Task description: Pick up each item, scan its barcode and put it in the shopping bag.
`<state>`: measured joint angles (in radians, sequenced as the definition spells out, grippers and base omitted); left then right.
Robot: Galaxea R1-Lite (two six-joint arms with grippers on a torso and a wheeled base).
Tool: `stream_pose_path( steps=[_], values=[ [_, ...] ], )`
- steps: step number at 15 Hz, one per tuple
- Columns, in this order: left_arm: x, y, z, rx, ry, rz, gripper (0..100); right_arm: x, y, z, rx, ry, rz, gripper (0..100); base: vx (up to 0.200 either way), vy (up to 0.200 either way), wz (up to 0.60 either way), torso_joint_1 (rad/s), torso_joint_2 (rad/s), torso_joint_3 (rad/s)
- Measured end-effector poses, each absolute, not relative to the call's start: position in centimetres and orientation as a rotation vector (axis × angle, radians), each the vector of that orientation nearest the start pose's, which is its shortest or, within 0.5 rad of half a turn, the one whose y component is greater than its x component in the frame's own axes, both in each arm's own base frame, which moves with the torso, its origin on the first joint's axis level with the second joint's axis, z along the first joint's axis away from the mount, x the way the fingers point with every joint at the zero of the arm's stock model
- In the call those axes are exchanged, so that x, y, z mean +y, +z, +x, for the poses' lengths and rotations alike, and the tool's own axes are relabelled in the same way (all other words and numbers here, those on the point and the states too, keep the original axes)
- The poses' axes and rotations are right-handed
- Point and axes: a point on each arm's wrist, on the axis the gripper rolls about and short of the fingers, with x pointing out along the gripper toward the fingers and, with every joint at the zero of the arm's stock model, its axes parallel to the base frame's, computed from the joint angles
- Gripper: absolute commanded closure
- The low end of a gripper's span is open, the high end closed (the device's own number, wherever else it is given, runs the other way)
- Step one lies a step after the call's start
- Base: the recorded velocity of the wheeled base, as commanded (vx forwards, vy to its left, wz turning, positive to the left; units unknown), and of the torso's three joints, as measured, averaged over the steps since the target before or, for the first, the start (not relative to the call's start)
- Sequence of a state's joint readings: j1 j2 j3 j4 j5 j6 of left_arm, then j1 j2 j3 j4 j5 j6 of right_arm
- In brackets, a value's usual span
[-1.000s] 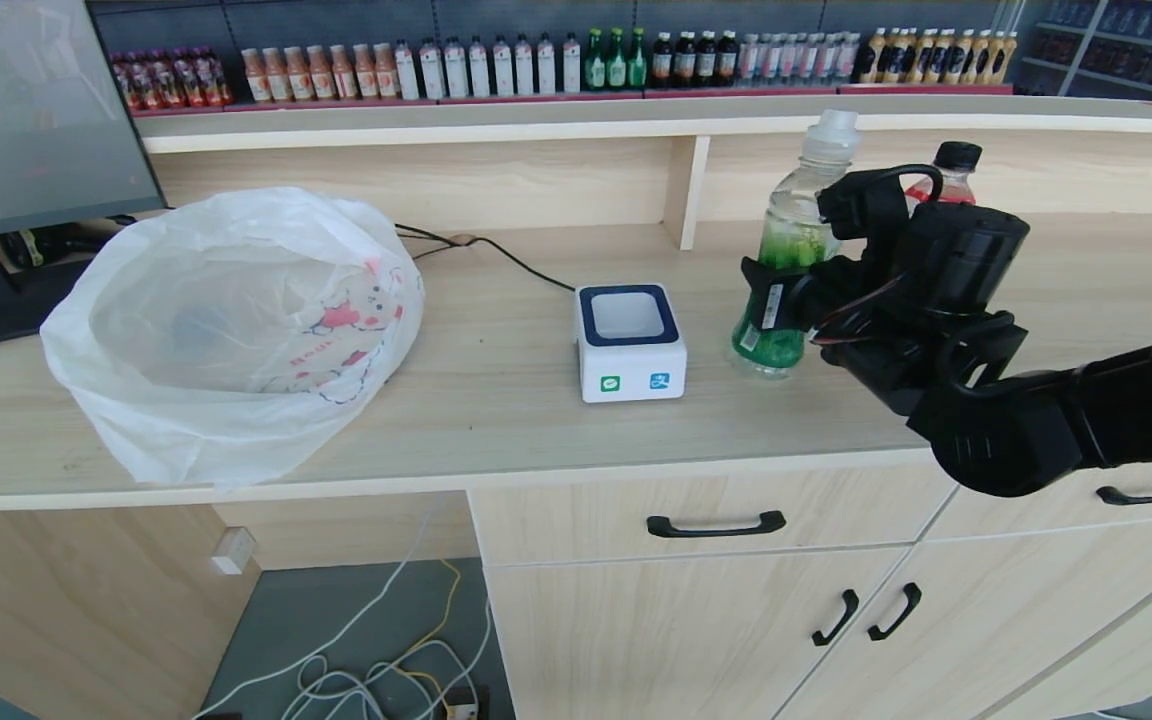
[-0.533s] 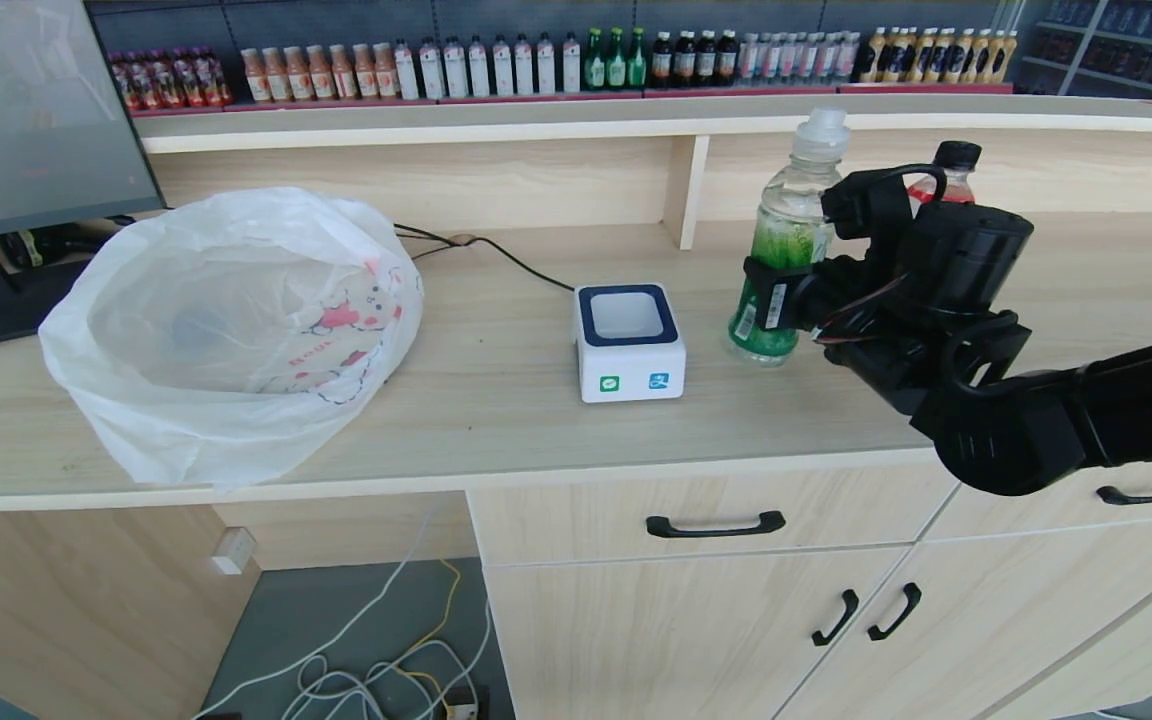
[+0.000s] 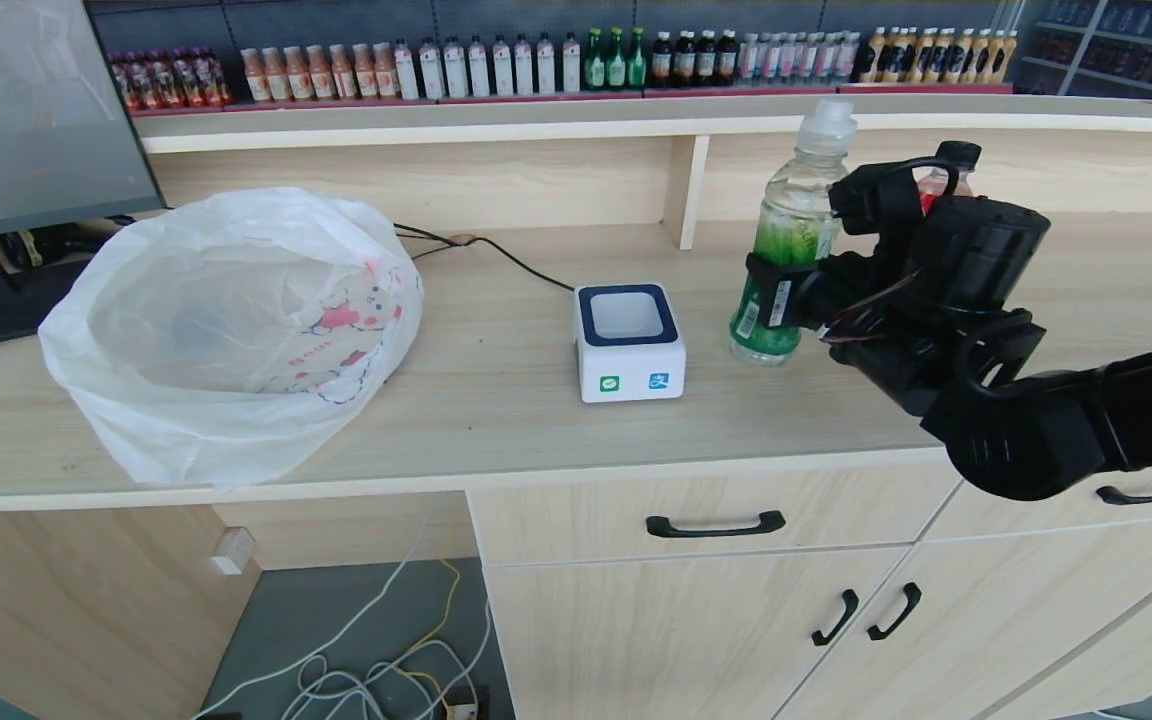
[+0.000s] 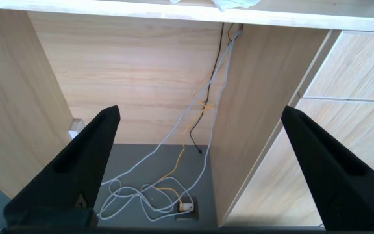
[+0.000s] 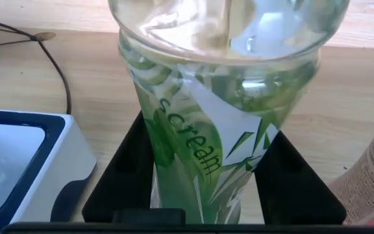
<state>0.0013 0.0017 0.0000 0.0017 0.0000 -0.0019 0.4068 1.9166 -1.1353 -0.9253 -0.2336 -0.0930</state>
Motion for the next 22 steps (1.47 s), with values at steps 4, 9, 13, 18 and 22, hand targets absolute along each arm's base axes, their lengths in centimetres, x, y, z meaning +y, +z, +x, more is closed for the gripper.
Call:
stream_pose_path(
  steps=[4,9,13,18,22],
  values=[
    [0.0,7.5,-2.3,0.003,0.001,-0.002,0,15.4,23.8,33.8,-0.176,0.201,-0.033,100,0.0,0.0,0.0,0.0,0.0,0.0],
    [0.0,7.5,-2.3,0.003,0.001,-0.002,0,15.6,25.4,30.9,-0.211,0.244,-0.015,100,0.0,0.0,0.0,0.0,0.0,0.0],
    [0.0,7.5,-2.3,0.003,0.001,-0.002,0,15.4,25.4,27.0,-0.199,0.295,-0.015,100,0.0,0.0,0.0,0.0,0.0,0.0],
    [0.0,7.5,-2.3,0.003,0.001,-0.002,0,12.3,25.0,21.3,-0.188,0.34,-0.023,100,0.0,0.0,0.0,0.0,0.0,0.0],
    [0.0,7.5,-2.3,0.003,0.001,-0.002,0,11.0,26.2,19.2,-0.243,0.346,-0.003,100,0.0,0.0,0.0,0.0,0.0,0.0]
  ],
)
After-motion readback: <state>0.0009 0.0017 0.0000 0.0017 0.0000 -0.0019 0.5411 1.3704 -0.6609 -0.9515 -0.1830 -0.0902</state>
